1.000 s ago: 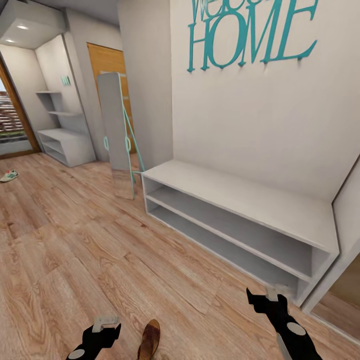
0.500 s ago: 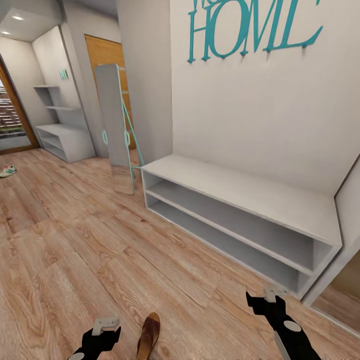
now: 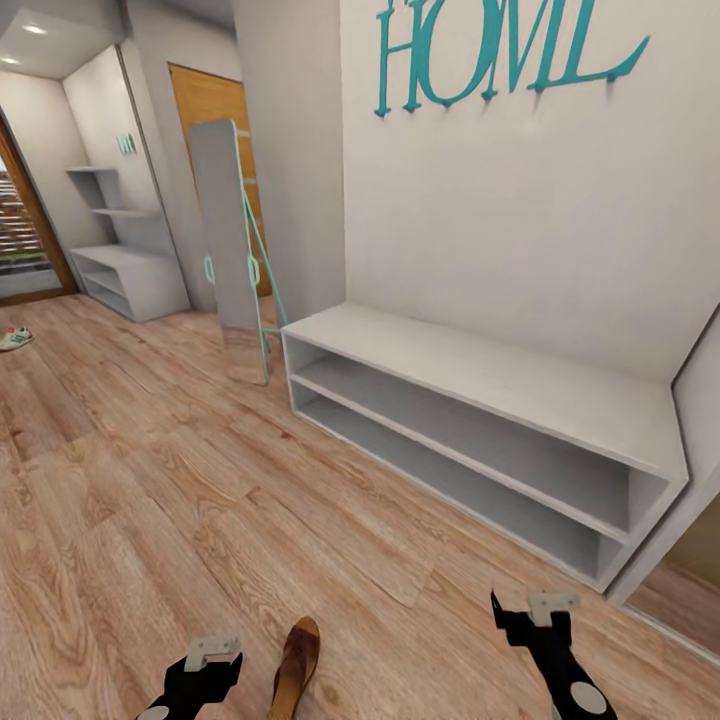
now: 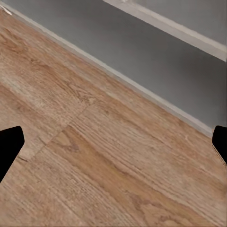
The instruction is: Pick up the two gym shoes and the two sandals from the corridor floor and place them onto the hallstand (shoe rack) in the corridor, making sure they are on the rack and not on the floor. Arrange them so the two gym shoes are next to each other and the two sandals are next to each other.
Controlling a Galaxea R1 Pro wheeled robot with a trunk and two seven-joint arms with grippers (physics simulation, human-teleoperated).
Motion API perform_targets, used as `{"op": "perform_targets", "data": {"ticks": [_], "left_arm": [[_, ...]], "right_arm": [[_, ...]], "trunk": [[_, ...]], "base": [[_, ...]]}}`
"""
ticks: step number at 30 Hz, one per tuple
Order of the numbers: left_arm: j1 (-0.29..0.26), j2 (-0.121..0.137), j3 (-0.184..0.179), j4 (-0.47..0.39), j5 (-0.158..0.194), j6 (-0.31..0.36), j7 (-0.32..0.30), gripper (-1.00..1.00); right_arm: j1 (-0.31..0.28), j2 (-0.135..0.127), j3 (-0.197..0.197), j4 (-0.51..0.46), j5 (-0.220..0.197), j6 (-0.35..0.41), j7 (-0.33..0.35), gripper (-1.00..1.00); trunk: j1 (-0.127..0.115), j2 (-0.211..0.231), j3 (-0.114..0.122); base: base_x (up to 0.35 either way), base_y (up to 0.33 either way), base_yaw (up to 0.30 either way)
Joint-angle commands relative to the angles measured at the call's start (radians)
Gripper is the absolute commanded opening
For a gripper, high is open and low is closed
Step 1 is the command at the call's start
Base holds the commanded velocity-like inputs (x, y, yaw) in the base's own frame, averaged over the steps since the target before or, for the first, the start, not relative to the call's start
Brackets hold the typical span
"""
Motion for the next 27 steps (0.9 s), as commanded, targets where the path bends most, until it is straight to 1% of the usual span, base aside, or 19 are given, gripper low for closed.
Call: {"op": "perform_targets", "data": {"ticks": [1, 2, 4, 11, 20, 27], "left_arm": [[-0.001, 0.0, 0.002, 0.001, 0.003, -0.003, -0.004, 1.0], [-0.001, -0.002, 0.002, 0.001, 0.003, -0.003, -0.004, 1.0], [-0.001, -0.002, -0.001, 0.001, 0.003, -0.003, -0.005, 1.0], [-0.001, -0.002, -0.015, 0.001, 0.003, -0.003, -0.004, 1.0], [-0.002, -0.007, -0.023, 0.0, 0.003, -0.003, -0.005, 1.0], [-0.002, -0.008, -0.024, 0.0, 0.003, -0.003, -0.005, 1.0]], "right_arm": [[-0.002, 0.0, -0.002, 0.008, 0.016, -0.025, 0.0, 1.0], [-0.007, 0.0, -0.003, 0.019, 0.032, -0.078, -0.001, 1.0], [-0.009, 0.0, -0.003, 0.019, 0.039, -0.1, 0.002, 1.0], [-0.011, 0.0, -0.002, 0.001, 0.041, -0.11, 0.004, 1.0], [-0.011, 0.004, -0.002, -0.027, 0.039, -0.112, 0.003, 1.0], [-0.011, 0.004, -0.002, -0.034, 0.038, -0.112, 0.003, 1.0]], "trunk": [[0.004, -0.008, -0.004], [0.008, -0.015, -0.007], [0.015, -0.029, -0.013], [0.042, -0.078, -0.035], [0.077, -0.141, -0.065], [0.103, -0.19, -0.091]], "base": [[0.0, 0.0, 0.0], [0.0, 0.0, 0.0], [0.0, 0.0, 0.0], [0.0, 0.0, 0.0], [0.0, 0.0, -0.007], [0.0, 0.0, -0.15]]}}
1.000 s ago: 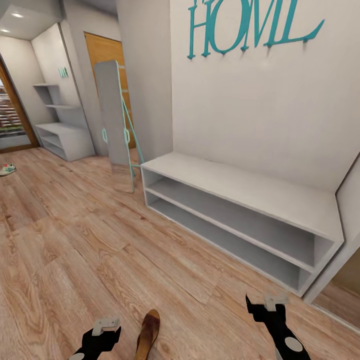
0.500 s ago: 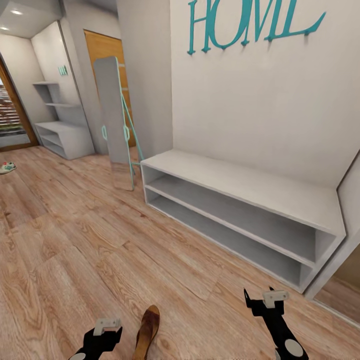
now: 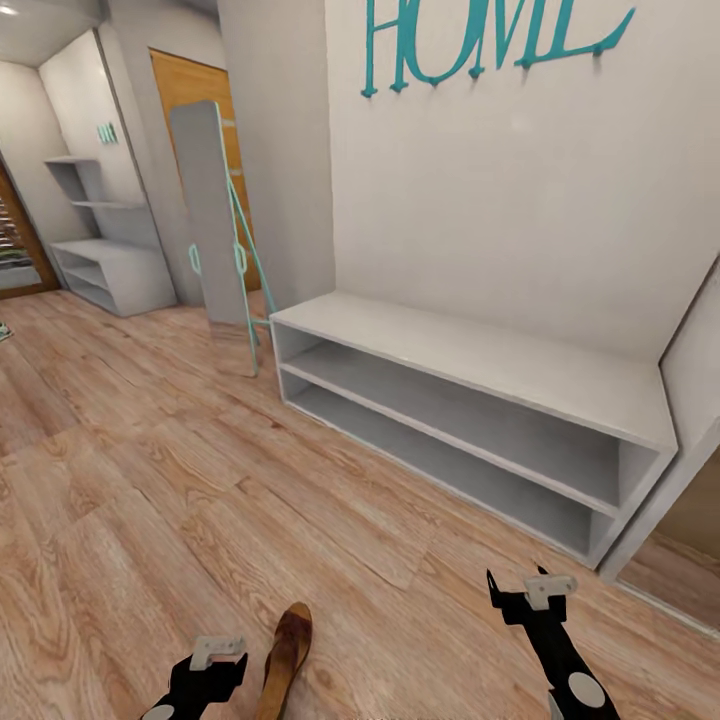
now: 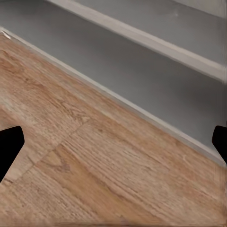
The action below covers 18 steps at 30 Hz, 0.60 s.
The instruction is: Pick up the two gym shoes and the two sandals from the corridor floor and place them onto the hallstand (shoe rack) in the corridor, making sure they are on the rack and not on the floor. Arrange them so the two gym shoes are next to each other and the two sandals are next to each other.
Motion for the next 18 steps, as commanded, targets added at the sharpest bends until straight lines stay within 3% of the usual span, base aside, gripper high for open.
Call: {"op": "perform_targets", "data": {"ticks": [1, 13, 18], "left_arm": [[0.0, 0.0, -0.001, 0.0, 0.003, -0.003, -0.003, 1.0], [0.0, 0.0, -0.003, 0.0, 0.002, -0.003, -0.003, 1.0], [0.0, 0.0, -0.003, 0.0, 0.001, -0.003, -0.003, 1.0]], "right_arm": [[-0.001, 0.001, -0.003, -0.002, 0.01, -0.003, 0.0, 1.0], [-0.001, 0.002, -0.003, -0.029, 0.01, -0.001, -0.002, 1.0], [-0.001, 0.003, -0.003, -0.031, 0.01, 0.0, -0.002, 1.0]], "trunk": [[0.004, -0.008, -0.005], [0.05, -0.092, -0.046], [0.052, -0.093, -0.067]], "base": [[0.0, 0.0, -0.219], [0.0, 0.0, -0.268], [0.0, 0.0, -0.286]]}}
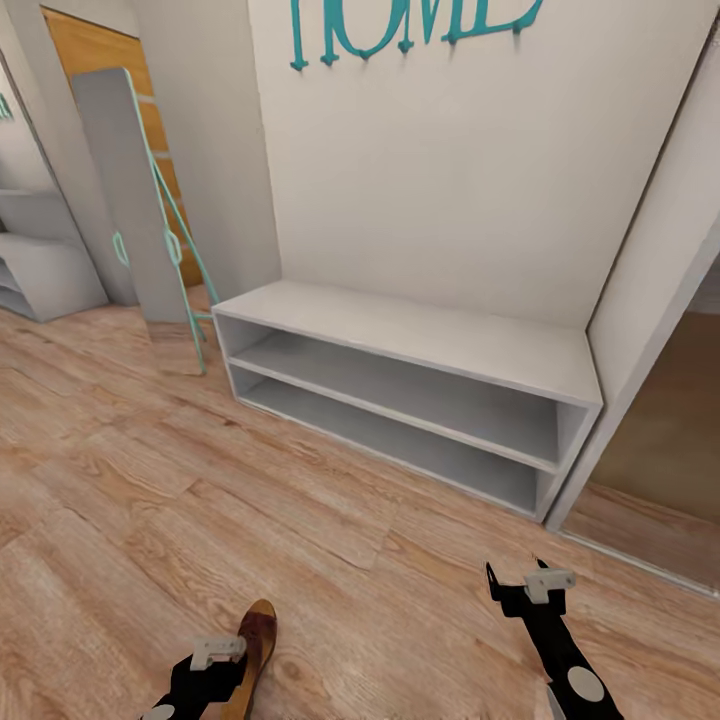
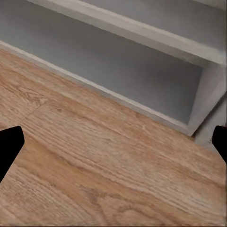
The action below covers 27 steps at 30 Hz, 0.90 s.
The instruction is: Pick up the two gym shoes and the two sandals from the corridor floor and place them onto the hallstand (shoe rack) in the corridor, making sure they are on the rack and not on the floor. Arrange them so the two gym shoes are next to each other and the two sandals are next to each other.
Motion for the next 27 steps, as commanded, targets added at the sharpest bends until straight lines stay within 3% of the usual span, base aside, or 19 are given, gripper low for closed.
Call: {"op": "perform_targets", "data": {"ticks": [1, 9, 16, 21, 27], "left_arm": [[0.0, 0.0, -0.001, 0.0, 0.003, -0.003, -0.003, 1.0], [0.0, 0.002, -0.003, 0.0, 0.003, -0.003, -0.003, 1.0], [0.0, 0.005, -0.005, 0.0, 0.002, -0.003, -0.003, 1.0], [0.0, 0.01, -0.006, 0.0, 0.002, -0.004, -0.003, 1.0], [0.001, 0.011, -0.006, 0.0, 0.001, -0.005, -0.003, 1.0]], "right_arm": [[-0.001, 0.001, -0.002, 0.0, 0.01, -0.003, 0.0, 1.0], [-0.001, 0.003, -0.002, -0.002, 0.01, -0.002, -0.001, 1.0], [-0.001, 0.003, -0.002, -0.017, 0.01, -0.001, -0.001, 1.0], [-0.001, 0.003, -0.002, -0.03, 0.009, 0.004, -0.001, 1.0], [-0.001, 0.004, -0.002, -0.083, 0.009, 0.111, -0.001, 1.0]], "trunk": [[0.0, -0.001, -0.005], [0.003, -0.002, -0.039], [0.003, -0.002, -0.04], [0.006, -0.003, -0.06], [0.008, -0.005, -0.089]], "base": [[0.0, 0.0, -0.276], [0.0, 0.0, -0.237], [0.0, 0.0, -0.055], [0.0, 0.0, -0.005], [0.0, 0.0, 0.037]]}}
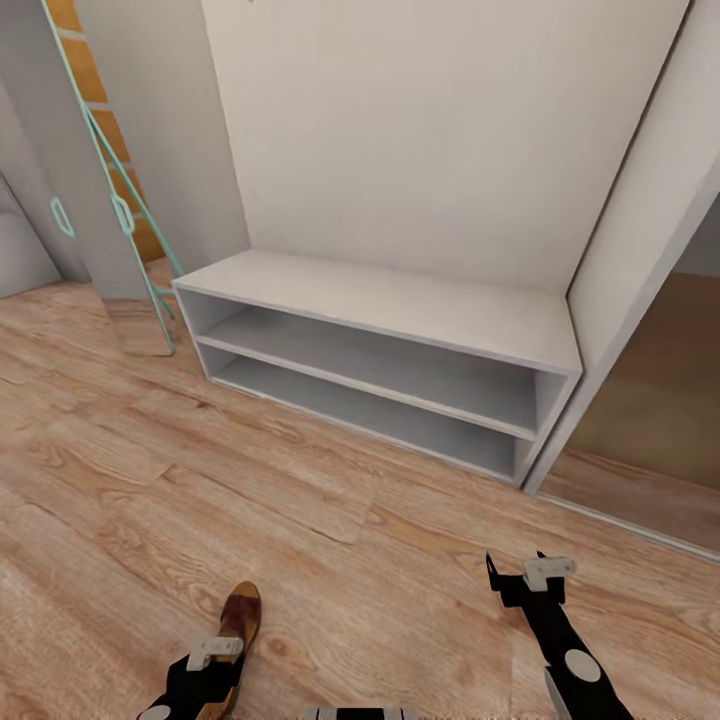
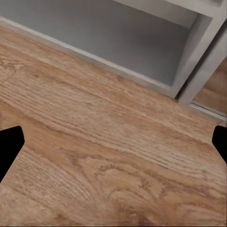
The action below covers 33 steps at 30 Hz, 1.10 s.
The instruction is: Pick up the two gym shoes and the two sandals from the corridor floor and place them onto the hallstand (shoe rack) in the corridor, making sure they are on the rack and not on the floor. Arrange them so the two gym shoes are next to each other and the two sandals are next to each other.
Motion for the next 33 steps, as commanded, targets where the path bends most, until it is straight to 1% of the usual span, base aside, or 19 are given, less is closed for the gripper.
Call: {"op": "perform_targets", "data": {"ticks": [1, 2, 3, 4, 5, 7, 8, 11, 14, 15, 26, 33], "left_arm": [[-0.001, 0.001, -0.001, 0.001, 0.003, -0.003, -0.003, 1.0], [0.0, 0.001, -0.001, 0.001, 0.003, -0.003, -0.003, 1.0], [0.0, 0.001, -0.001, 0.001, 0.003, -0.003, -0.003, 1.0], [0.0, 0.001, -0.002, 0.001, 0.002, -0.003, -0.003, 1.0], [0.0, 0.001, -0.002, 0.001, 0.002, -0.003, -0.003, 1.0], [0.0, 0.002, -0.002, 0.001, 0.002, -0.003, -0.003, 1.0], [0.0, 0.003, -0.002, 0.001, 0.002, -0.003, -0.003, 1.0], [0.0, 0.003, -0.002, 0.001, 0.002, -0.003, -0.003, 1.0], [0.0, 0.003, -0.002, 0.001, 0.002, -0.003, -0.003, 1.0], [0.0, 0.004, -0.002, 0.001, 0.002, -0.003, -0.003, 1.0], [0.0, 0.003, -0.001, -0.003, 0.001, -0.004, -0.003, 1.0], [0.0, 0.002, -0.002, -0.008, 0.002, -0.004, -0.003, 1.0]], "right_arm": [[0.0, 0.0, -0.002, -0.015, 0.01, 0.024, 0.0, 1.0], [0.0, 0.001, -0.002, -0.03, 0.01, 0.05, 0.001, 1.0], [0.0, 0.001, -0.002, -0.03, 0.01, 0.05, 0.001, 1.0], [-0.001, 0.001, -0.002, -0.064, 0.01, 0.1, 0.002, 1.0], [-0.001, 0.001, -0.002, -0.064, 0.01, 0.1, 0.002, 1.0], [-0.001, 0.001, -0.002, -0.098, 0.01, 0.144, 0.002, 1.0], [-0.001, 0.001, -0.002, -0.128, 0.01, 0.182, 0.002, 1.0], [-0.001, 0.001, -0.003, -0.167, 0.01, 0.219, 0.003, 1.0], [-0.001, 0.001, -0.002, -0.195, 0.009, 0.239, 0.003, 1.0], [-0.001, 0.001, -0.001, -0.218, 0.009, 0.251, 0.003, 1.0], [-0.001, 0.002, -0.002, -0.236, 0.009, 0.259, 0.003, 1.0], [-0.001, 0.002, -0.001, -0.251, 0.009, 0.259, 0.003, 1.0]], "trunk": [[0.0, -0.001, -0.006], [0.001, -0.001, -0.011], [0.001, -0.001, -0.016], [0.002, -0.001, -0.022], [0.002, -0.002, -0.027], [0.003, -0.002, -0.038], [0.003, -0.002, -0.043], [0.005, -0.003, -0.059], [0.006, -0.004, -0.075], [0.006, -0.004, -0.08], [0.011, -0.006, -0.14], [0.015, -0.008, -0.171]], "base": [[0.0, 0.0, 0.062], [0.0, 0.0, 0.065], [0.0, 0.0, 0.065], [0.0, 0.0, 0.07], [0.0, 0.0, 0.07], [0.0, 0.0, 0.073], [0.0, 0.0, 0.076], [0.0, 0.0, 0.077], [0.0, 0.0, 0.078], [0.0, 0.0, 0.079], [0.0, 0.0, 0.073], [0.0, 0.0, 0.018]]}}
